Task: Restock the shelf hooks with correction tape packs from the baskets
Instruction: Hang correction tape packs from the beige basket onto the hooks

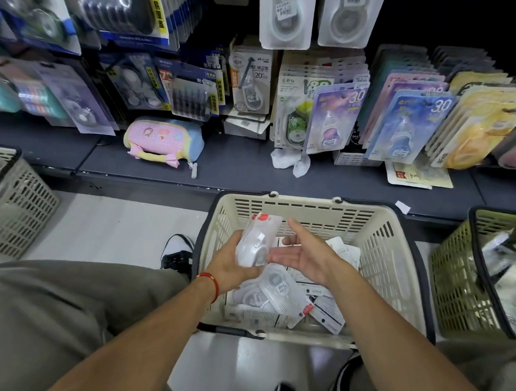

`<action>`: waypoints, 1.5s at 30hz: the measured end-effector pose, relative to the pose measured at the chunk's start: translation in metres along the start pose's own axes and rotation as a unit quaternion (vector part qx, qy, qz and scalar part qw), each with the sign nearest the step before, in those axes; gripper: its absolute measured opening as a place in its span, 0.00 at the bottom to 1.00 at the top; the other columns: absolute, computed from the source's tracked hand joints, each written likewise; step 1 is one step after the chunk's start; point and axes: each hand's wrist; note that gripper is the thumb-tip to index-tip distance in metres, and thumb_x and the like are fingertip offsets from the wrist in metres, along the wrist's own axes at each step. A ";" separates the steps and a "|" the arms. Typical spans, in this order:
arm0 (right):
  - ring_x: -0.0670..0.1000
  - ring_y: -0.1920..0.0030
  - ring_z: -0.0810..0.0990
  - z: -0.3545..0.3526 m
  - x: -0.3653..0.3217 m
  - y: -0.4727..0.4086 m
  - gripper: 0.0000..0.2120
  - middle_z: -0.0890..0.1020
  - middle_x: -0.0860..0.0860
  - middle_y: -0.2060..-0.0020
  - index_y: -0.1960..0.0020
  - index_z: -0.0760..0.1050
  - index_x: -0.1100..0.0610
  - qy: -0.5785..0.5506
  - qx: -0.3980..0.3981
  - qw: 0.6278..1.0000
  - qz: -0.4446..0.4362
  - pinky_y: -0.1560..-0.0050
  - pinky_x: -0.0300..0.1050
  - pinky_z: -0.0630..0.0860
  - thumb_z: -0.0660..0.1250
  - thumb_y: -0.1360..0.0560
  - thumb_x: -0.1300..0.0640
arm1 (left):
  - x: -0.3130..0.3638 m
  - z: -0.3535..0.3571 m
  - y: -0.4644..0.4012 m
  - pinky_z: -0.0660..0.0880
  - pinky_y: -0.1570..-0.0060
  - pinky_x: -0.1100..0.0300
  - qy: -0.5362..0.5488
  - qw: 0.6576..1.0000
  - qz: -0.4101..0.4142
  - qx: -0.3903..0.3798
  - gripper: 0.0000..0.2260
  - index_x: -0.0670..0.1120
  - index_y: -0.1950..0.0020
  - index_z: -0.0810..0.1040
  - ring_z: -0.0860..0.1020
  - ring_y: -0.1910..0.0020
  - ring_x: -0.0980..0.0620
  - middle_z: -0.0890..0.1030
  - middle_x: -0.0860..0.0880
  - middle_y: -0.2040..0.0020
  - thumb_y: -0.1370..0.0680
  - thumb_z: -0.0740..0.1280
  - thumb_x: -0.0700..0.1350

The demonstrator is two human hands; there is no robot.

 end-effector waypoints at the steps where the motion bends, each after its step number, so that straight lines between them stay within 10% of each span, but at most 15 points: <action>1: 0.62 0.56 0.89 -0.001 0.008 -0.004 0.20 0.87 0.64 0.52 0.48 0.77 0.64 0.061 0.036 0.998 -0.003 0.57 0.51 0.87 0.67 0.17 0.45 | -0.002 -0.001 0.000 0.81 0.58 0.66 0.026 0.999 -0.018 0.012 0.34 0.60 0.30 0.68 0.82 0.45 0.51 0.81 0.54 0.43 0.29 0.81 0.40; 5: 0.51 0.56 0.82 -0.015 0.051 -0.012 0.08 0.84 0.56 0.42 0.40 0.82 0.56 0.556 0.055 0.829 -0.029 0.53 0.45 0.80 0.67 0.17 0.58 | -0.009 0.000 -0.001 0.79 0.54 0.62 0.077 0.993 -0.066 0.066 0.35 0.57 0.29 0.70 0.83 0.45 0.52 0.83 0.52 0.44 0.30 0.81 0.38; 9: 0.56 0.45 0.84 -0.019 0.097 -0.014 0.12 0.84 0.57 0.41 0.39 0.83 0.56 0.704 -0.055 0.708 0.032 0.45 0.46 0.78 0.70 0.22 0.61 | -0.008 0.000 0.000 0.78 0.55 0.62 0.110 0.988 -0.077 0.071 0.35 0.56 0.29 0.71 0.83 0.46 0.55 0.84 0.53 0.44 0.30 0.79 0.35; 16: 0.47 0.66 0.74 -0.023 0.037 -0.006 0.13 0.76 0.48 0.66 0.61 0.75 0.53 0.512 0.047 0.854 -0.081 0.65 0.41 0.68 0.69 0.19 0.51 | 0.008 -0.011 0.001 0.78 0.59 0.65 0.137 0.986 -0.051 0.075 0.33 0.61 0.34 0.71 0.84 0.46 0.53 0.84 0.52 0.45 0.28 0.74 0.31; 20: 0.46 0.69 0.78 -0.023 -0.026 0.020 0.15 0.74 0.49 0.69 0.64 0.70 0.53 0.349 0.108 0.914 -0.175 0.61 0.44 0.81 0.69 0.21 0.57 | 0.023 -0.011 0.001 0.79 0.59 0.68 0.130 0.990 -0.004 0.061 0.34 0.68 0.38 0.71 0.84 0.47 0.56 0.85 0.58 0.47 0.29 0.75 0.32; 22: 0.52 0.65 0.80 -0.020 -0.050 0.032 0.08 0.78 0.56 0.64 0.57 0.72 0.58 0.334 0.117 0.913 -0.203 0.56 0.56 0.82 0.68 0.21 0.59 | 0.034 -0.007 0.000 0.80 0.58 0.68 0.136 0.989 0.025 0.044 0.37 0.67 0.34 0.71 0.84 0.48 0.60 0.84 0.62 0.46 0.30 0.76 0.30; 27: 0.52 0.69 0.85 -0.014 -0.099 0.060 0.13 0.83 0.51 0.47 0.40 0.73 0.53 0.277 0.120 0.915 -0.267 0.69 0.43 0.80 0.66 0.21 0.66 | 0.071 -0.003 -0.002 0.82 0.48 0.58 0.197 0.977 0.058 0.053 0.36 0.62 0.32 0.71 0.83 0.43 0.56 0.83 0.57 0.41 0.32 0.78 0.35; 34: 0.61 0.57 0.89 -0.012 -0.185 0.099 0.13 0.87 0.66 0.55 0.48 0.82 0.71 0.219 0.030 0.943 -0.249 0.57 0.44 0.85 0.72 0.19 0.58 | 0.141 -0.036 -0.008 0.80 0.38 0.47 0.225 0.971 0.075 0.043 0.35 0.57 0.32 0.75 0.83 0.39 0.45 0.85 0.50 0.40 0.32 0.79 0.31; 42: 0.49 0.78 0.69 -0.014 -0.250 0.146 0.15 0.77 0.54 0.75 0.58 0.79 0.63 0.304 0.082 0.853 -0.416 0.77 0.39 0.65 0.69 0.17 0.54 | 0.235 -0.078 -0.020 0.81 0.39 0.43 0.186 0.972 0.142 -0.014 0.35 0.57 0.31 0.76 0.85 0.42 0.43 0.88 0.49 0.44 0.33 0.80 0.31; 45: 0.53 0.69 0.79 -0.009 -0.265 0.144 0.15 0.84 0.53 0.68 0.55 0.82 0.62 0.252 0.142 0.819 -0.495 0.70 0.43 0.72 0.70 0.17 0.52 | 0.263 -0.083 -0.024 0.82 0.42 0.50 0.192 0.964 0.182 0.019 0.36 0.60 0.34 0.75 0.85 0.42 0.48 0.87 0.52 0.43 0.38 0.79 0.38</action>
Point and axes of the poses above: each hand's wrist, its own y-axis away from the middle knuckle, its own z-axis out of the palm, x = y × z
